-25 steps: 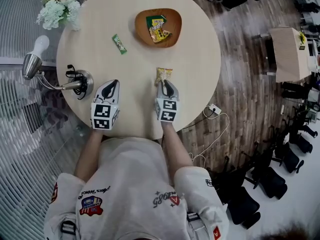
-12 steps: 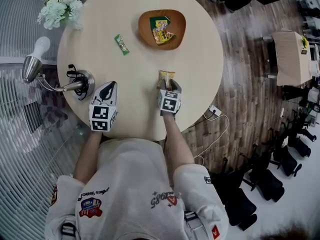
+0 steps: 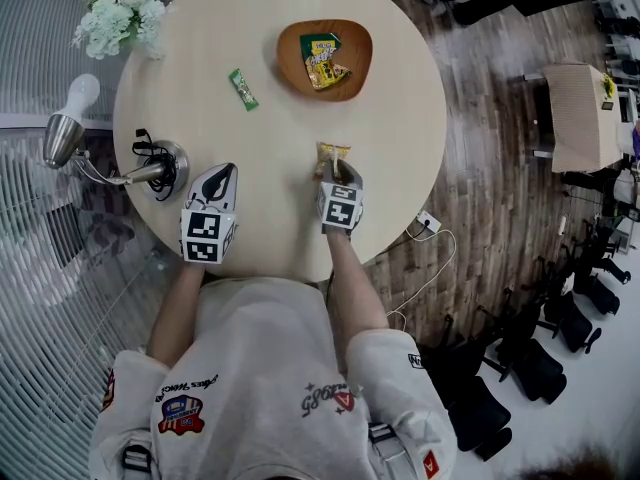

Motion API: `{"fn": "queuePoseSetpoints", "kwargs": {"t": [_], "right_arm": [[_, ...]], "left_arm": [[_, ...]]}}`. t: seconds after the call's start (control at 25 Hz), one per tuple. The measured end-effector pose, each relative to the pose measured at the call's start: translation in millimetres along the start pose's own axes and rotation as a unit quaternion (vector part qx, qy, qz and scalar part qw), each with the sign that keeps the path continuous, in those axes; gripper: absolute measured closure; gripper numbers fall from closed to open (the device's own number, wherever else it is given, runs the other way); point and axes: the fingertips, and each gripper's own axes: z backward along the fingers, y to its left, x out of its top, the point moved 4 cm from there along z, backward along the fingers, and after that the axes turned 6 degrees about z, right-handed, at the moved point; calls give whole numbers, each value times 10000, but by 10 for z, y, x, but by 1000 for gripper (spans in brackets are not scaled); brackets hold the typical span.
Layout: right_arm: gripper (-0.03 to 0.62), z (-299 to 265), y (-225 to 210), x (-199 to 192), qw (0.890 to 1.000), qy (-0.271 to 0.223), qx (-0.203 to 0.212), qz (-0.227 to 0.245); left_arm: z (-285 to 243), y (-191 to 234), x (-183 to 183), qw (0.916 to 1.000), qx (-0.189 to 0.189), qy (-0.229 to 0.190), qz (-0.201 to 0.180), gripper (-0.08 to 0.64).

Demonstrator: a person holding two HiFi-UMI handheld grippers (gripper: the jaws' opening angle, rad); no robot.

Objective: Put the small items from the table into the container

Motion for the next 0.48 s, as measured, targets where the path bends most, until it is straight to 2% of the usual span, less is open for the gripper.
{"fn": "queuePoseSetpoints", "kwargs": {"t": [0.28, 0.48], "right_arm": [[538, 67, 58, 88, 9994, -262, 190, -72], [539, 228, 198, 518, 9957, -772, 503, -33]], "left_arm": [[-14, 62, 0, 10000, 30, 4, 52, 554], [-55, 101, 48, 9999, 48, -62, 123, 552]]}}
